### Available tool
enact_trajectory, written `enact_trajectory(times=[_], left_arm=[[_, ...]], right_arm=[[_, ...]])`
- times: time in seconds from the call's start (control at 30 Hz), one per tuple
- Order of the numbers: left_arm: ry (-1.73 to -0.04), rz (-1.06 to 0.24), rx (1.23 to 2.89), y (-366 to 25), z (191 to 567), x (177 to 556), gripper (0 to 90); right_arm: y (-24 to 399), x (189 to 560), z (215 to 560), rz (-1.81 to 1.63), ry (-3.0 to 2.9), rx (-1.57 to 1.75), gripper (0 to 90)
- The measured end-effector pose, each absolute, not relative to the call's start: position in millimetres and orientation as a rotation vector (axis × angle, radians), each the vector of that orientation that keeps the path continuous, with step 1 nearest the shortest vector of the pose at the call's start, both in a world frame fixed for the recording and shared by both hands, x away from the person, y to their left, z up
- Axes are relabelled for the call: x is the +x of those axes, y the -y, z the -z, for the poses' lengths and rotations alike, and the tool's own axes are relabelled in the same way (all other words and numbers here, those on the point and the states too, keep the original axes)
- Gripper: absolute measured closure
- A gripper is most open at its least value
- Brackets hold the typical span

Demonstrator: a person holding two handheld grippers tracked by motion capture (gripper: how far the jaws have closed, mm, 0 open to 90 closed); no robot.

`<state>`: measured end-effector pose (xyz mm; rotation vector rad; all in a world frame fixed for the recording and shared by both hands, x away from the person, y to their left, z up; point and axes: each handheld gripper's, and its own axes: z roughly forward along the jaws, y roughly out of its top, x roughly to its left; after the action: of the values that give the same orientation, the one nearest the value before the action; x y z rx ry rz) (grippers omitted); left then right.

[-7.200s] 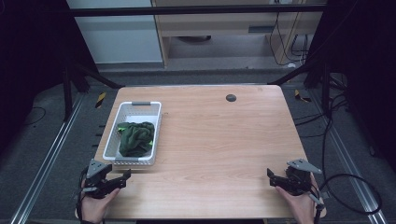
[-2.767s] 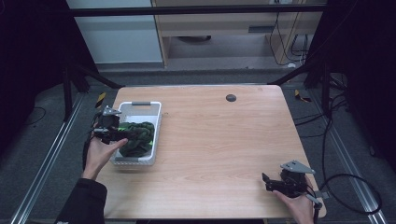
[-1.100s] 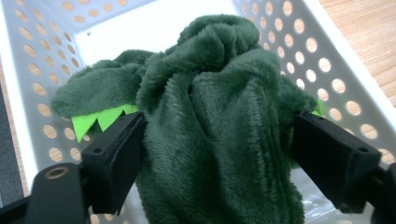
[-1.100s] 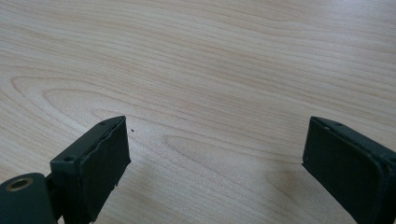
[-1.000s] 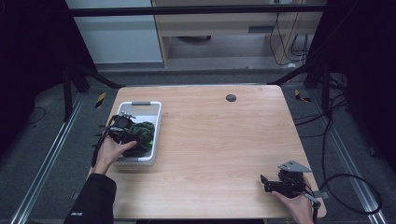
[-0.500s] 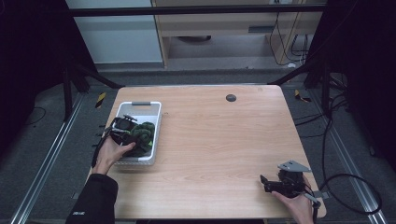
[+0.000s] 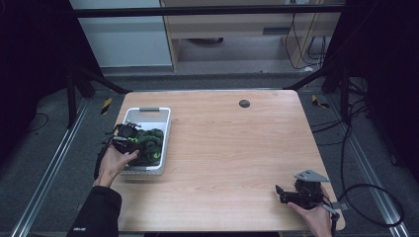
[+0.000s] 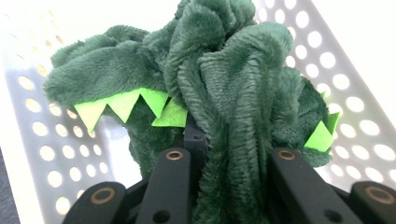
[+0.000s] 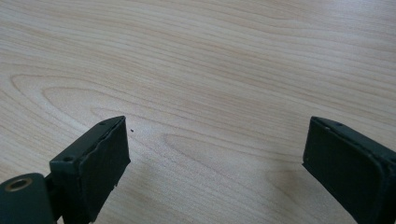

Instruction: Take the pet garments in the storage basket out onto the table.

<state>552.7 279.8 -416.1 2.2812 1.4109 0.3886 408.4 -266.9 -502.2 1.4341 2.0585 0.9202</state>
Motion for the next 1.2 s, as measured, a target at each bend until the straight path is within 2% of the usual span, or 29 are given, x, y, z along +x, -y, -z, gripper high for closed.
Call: enact_trajectory(times=[0.47,1.2], left_arm=[[-1.370,-0.405,2.169,-287,385,537,78.3],[-1.288,-0.477,2.144,-290,340,516,78.7]], right_arm=[[267,408,502,-0.925,-2.055,1.438,7.0],[267,408,500,-0.924,-2.047,1.438,6.9]])
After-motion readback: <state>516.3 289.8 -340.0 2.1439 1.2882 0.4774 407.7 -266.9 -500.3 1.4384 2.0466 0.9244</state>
